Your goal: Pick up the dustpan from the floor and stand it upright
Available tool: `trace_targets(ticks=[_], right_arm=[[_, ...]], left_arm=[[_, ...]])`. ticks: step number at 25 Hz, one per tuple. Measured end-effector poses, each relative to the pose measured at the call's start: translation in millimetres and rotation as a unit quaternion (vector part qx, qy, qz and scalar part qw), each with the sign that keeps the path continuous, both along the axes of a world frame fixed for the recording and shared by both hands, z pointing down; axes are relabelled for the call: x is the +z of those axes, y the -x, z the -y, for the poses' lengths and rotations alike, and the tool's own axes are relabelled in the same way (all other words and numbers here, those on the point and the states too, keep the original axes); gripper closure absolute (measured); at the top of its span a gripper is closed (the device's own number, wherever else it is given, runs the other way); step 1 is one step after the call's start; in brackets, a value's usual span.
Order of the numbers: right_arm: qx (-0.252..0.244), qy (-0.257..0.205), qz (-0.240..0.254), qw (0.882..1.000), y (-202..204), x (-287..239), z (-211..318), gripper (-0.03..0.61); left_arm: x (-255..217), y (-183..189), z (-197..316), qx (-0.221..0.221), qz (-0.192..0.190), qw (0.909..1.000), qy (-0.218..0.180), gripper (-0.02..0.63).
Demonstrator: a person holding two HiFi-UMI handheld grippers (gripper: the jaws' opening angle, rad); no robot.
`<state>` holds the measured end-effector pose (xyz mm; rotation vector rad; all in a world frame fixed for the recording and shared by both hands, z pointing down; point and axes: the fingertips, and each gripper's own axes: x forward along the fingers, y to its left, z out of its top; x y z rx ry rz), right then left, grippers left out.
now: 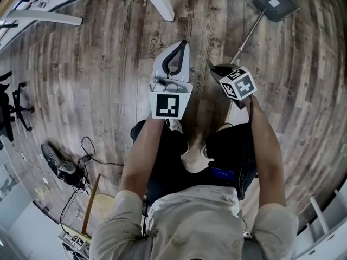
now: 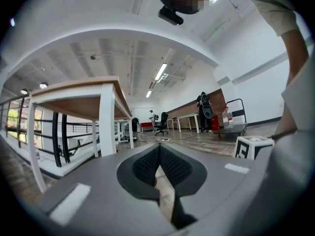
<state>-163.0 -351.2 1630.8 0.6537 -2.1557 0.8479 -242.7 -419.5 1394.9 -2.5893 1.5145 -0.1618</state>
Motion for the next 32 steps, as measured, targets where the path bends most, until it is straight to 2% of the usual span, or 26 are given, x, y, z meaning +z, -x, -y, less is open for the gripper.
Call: trace_targets(ticks=[3,6,13,16,19,24,27,28,32], right_arm=[[0.016,-0.008,0.032,0.999,5.2,-134.2,-1.6,0.514],[0.037,-0.014,0.071,0.997,19.0,-239.1,-6.1,0.512],[0.108,0.008,0.158,0.982,73.3,-422.8,-34.9,0.512],[0.143,0.023,0.198,0.969,95.3,-515.9,-53.5,0.512],[0.174,0.039,0.235,0.956,105.2,-625.1,-69.2,0.512],[0.215,0.076,0.308,0.924,87.7,-815.4,-97.9,0.512],[0.235,0.094,0.341,0.906,61.2,-913.2,-107.7,0.514],[0.242,0.104,0.355,0.897,52.4,-942.1,-108.0,0.514],[0.265,0.152,0.432,0.849,43.9,-1043.1,-104.4,0.514]], left_arm=[[-103.3,1.0,-14.0,0.014,0.054,0.9978,-0.036,0.594],[-171.3,14.2,-22.6,0.019,0.061,0.9976,-0.027,0.594],[-322.5,74.5,-54.0,0.008,0.001,0.9997,0.022,0.594],[-421.4,100.1,-68.5,-0.004,-0.037,0.9986,0.038,0.594],[-543.6,109.7,-81.0,-0.009,-0.059,0.9978,0.029,0.594],[-744.1,90.0,-113.0,-0.009,-0.077,0.9965,0.031,0.594],[-841.8,62.3,-125.6,-0.01,-0.085,0.9956,0.038,0.594],[-869.3,52.9,-125.9,-0.011,-0.089,0.9951,0.044,0.594],[-963.8,38.9,-121.2,-0.016,-0.094,0.9935,0.061,0.594]])
